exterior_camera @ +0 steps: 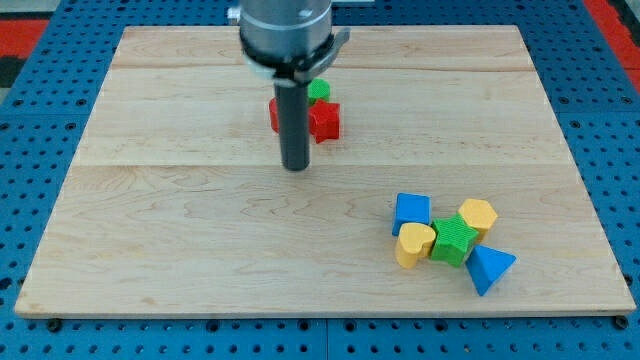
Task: Push the green star to the left of the red star at the center of the board
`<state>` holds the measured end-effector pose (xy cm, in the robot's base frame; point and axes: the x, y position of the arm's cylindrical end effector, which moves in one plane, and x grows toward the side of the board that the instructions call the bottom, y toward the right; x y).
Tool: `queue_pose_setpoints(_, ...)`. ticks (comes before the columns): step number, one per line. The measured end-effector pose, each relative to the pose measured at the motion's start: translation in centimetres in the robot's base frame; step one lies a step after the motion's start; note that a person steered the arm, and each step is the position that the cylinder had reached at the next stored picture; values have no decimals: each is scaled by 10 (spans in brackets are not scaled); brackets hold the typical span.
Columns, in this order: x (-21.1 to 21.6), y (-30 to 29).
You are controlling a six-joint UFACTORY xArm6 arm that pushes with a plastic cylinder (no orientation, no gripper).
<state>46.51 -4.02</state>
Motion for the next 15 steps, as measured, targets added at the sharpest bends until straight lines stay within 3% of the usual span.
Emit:
queue_pose_setpoints(2,126,-8)
queue_pose_setpoints(3,153,16)
queue_pose_setpoints(5,154,189)
queue_pose_setpoints(6,128,239)
queue_pose_setpoints(7,86,231)
queue_pose_setpoints(8,79,196)
queue_pose_setpoints(10,79,169)
queue_pose_setpoints(11,103,182)
queue_pose_setpoints(15,51,37)
